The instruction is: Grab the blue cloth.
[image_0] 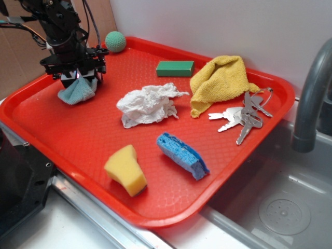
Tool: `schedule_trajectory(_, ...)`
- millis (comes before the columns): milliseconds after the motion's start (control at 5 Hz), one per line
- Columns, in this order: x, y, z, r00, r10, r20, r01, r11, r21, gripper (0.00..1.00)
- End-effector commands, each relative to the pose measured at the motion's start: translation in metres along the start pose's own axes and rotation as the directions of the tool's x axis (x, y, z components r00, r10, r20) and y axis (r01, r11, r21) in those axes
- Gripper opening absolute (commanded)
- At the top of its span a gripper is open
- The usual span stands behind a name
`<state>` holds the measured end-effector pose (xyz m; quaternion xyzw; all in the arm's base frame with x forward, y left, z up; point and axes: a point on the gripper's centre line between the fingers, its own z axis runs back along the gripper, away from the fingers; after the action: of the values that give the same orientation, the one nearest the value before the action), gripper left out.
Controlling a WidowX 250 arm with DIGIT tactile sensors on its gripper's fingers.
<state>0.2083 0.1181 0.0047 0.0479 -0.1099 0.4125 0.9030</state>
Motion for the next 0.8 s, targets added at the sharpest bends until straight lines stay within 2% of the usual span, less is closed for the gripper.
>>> schedule_trajectory(0,-0.024,0.014,0.068,0.906,-0.412,-0.092,0.396,0.906,-0.151,0.0)
schedule_trajectory(200,-0.039,0.028,0.12,0.8,-0.599,0.031,0.574,0.751,-0.327,0.0)
schedule_trajectory(400,-0.04,0.022,0.171,0.759,-0.645,0.087,0.63,0.694,-0.349,0.0)
schedule_trajectory(600,-0.039,0.013,0.222,0.736,-0.666,0.12,0.663,0.674,-0.327,0.0)
